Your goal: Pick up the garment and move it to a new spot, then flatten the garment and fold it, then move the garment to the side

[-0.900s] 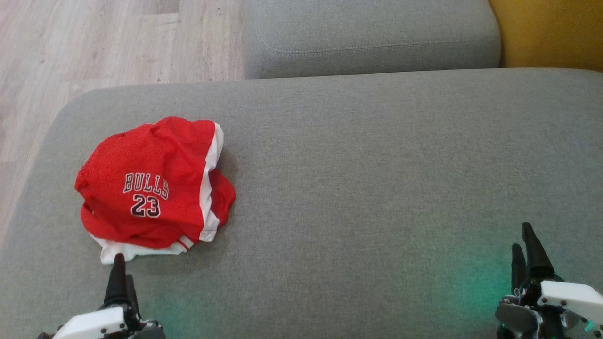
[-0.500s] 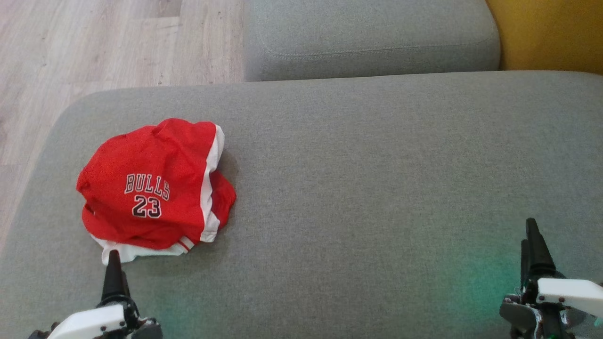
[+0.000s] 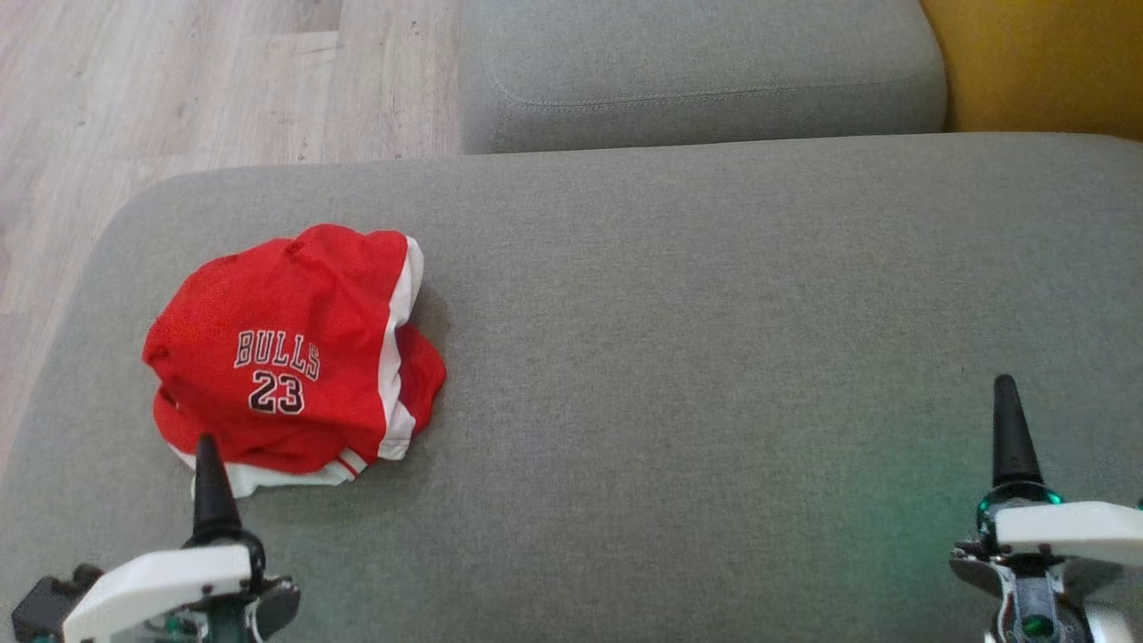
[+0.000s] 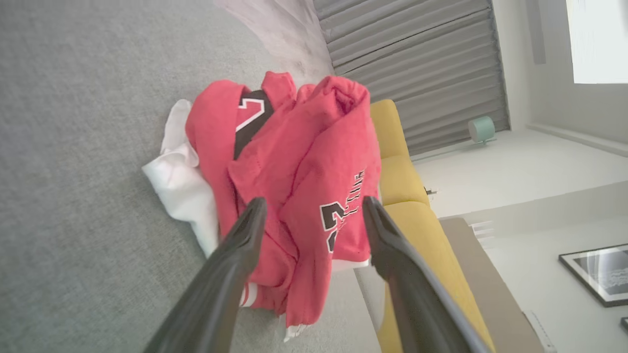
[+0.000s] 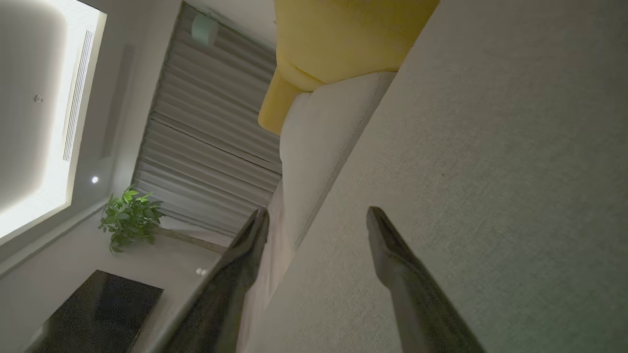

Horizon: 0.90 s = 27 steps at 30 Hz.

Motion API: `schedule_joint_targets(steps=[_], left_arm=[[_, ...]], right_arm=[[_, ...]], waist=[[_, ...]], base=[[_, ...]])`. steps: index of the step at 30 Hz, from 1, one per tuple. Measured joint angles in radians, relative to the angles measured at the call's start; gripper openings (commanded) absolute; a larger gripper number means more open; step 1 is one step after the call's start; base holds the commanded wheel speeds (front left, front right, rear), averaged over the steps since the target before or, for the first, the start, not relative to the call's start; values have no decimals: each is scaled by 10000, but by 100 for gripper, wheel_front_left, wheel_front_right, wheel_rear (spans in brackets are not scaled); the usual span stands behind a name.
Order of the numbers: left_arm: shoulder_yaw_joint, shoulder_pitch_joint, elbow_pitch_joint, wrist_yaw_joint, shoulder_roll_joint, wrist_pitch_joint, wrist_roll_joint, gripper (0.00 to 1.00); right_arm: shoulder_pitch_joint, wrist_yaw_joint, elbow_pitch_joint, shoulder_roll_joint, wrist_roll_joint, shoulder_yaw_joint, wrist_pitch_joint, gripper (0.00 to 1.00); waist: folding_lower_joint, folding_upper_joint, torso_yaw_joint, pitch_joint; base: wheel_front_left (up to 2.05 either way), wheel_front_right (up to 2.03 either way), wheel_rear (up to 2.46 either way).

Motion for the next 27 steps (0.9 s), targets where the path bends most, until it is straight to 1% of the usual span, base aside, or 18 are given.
schedule_joint_targets(steps=[6, 11, 12, 14, 15, 27], left_arm=[[-337, -33, -545, 437, 4, -174, 1174, 100], [-673, -100, -861, 704, 4, -330, 2075, 100], [-673, -100, -861, 704, 4, -330, 2075, 100], [-765, -129, -991, 754, 4, -353, 2383, 100], [-917, -151, -1087, 782, 6, -426, 2761, 100], [-2006, -234, -1254, 798, 50, -780, 5164, 100]], right_arm=[[0, 0, -414, 0, -1360, 362, -184, 100], [1, 0, -685, 0, -2307, 556, -326, 100], [1, 0, -685, 0, -2307, 556, -326, 100], [2, 0, -752, 0, -2667, 631, -345, 100], [4, 0, -813, 0, -3110, 757, -433, 100], [12, 0, -1223, -2, -5206, 1083, -788, 100]], waist=[[0, 0, -31, 14], [0, 0, -72, 22], [0, 0, -72, 22], [0, 0, -94, 23], [0, 0, -118, 20], [0, 0, -289, -17]], base=[[0, 0, 0], [0, 0, 0], [0, 0, 0], [0, 0, 0], [0, 0, 0], [0, 0, 0]])
